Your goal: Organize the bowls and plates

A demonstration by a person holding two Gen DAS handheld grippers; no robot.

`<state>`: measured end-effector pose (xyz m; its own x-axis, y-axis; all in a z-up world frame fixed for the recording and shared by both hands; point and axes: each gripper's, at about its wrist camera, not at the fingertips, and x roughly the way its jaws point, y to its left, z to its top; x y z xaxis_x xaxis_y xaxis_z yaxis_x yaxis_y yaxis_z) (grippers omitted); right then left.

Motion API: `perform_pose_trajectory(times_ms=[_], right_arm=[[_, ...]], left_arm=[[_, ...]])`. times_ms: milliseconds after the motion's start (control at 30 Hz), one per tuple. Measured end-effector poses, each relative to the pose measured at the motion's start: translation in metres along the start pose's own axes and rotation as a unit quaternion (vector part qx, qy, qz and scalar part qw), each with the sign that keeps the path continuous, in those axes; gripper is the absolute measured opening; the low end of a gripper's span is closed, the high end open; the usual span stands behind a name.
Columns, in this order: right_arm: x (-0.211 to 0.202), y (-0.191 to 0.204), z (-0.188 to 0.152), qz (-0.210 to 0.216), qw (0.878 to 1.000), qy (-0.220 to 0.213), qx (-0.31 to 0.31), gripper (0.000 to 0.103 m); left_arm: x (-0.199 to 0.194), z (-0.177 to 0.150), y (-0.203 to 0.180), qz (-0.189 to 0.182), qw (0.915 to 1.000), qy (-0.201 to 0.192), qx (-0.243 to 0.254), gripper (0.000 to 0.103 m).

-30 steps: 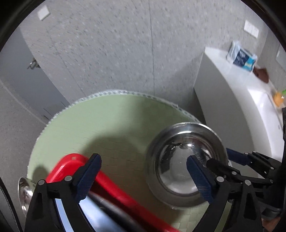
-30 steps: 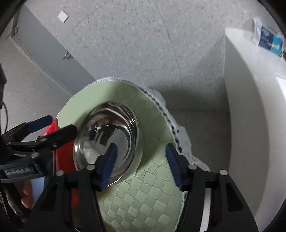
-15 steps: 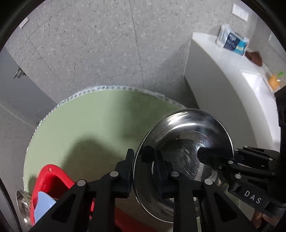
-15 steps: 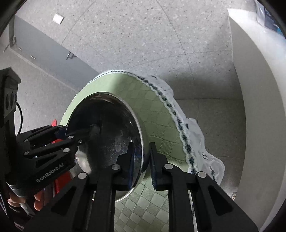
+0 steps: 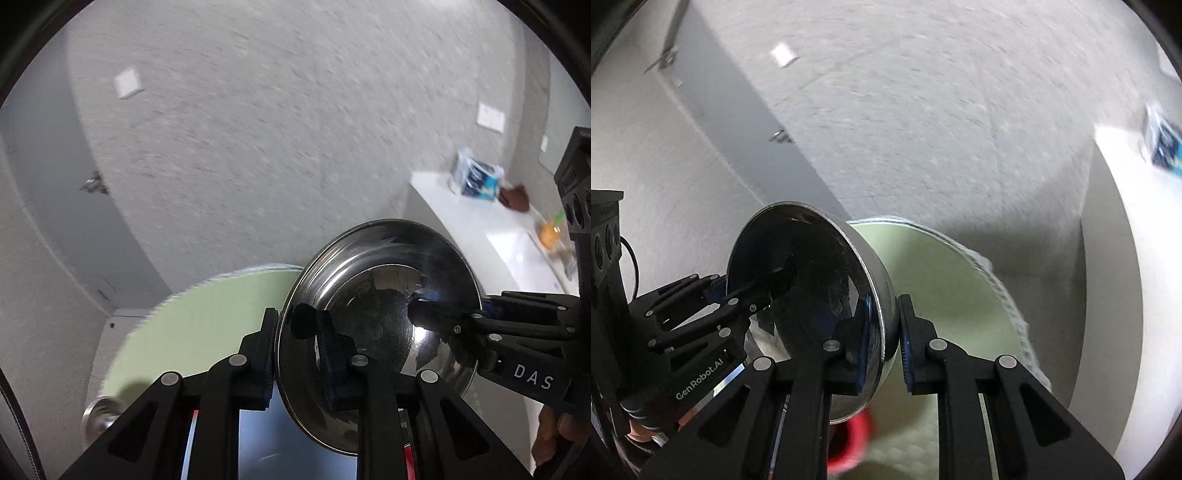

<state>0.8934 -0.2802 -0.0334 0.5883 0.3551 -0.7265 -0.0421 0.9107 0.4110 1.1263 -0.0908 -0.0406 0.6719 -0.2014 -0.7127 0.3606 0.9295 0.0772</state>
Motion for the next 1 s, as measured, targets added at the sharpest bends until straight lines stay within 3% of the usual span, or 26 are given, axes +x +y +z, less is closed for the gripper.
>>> perform_pose_trajectory(times_ms=[133,300,567,800,1000], right_arm=[[0.015,0.062,0.002,0.016,0.999,0.006,-0.038,0.014],[0.061,0.141,0.0,0.047,0.995,0.043,-0.079,0.014],[0.149,0.23,-0.021,0.06,0.981,0.122,-0.139,0.015],[0.204,0.261,-0.052,0.02,0.968,0.178,-0.178,0.015],[0.222,0.27,-0.069,-0.038,0.956,0.186,-0.224,0.015]], left_arm=[[-0.037,-0.028,0.054,0.028,0.9988,-0.016,-0.037,0.017],[-0.076,-0.074,0.12,0.06,0.994,-0.008,-0.091,0.017],[-0.083,-0.13,0.211,0.095,0.9803,0.035,-0.169,0.017],[-0.067,-0.168,0.247,0.092,0.9734,0.078,-0.195,0.017],[-0.057,-0.186,0.268,0.082,0.973,0.101,-0.191,0.016]])
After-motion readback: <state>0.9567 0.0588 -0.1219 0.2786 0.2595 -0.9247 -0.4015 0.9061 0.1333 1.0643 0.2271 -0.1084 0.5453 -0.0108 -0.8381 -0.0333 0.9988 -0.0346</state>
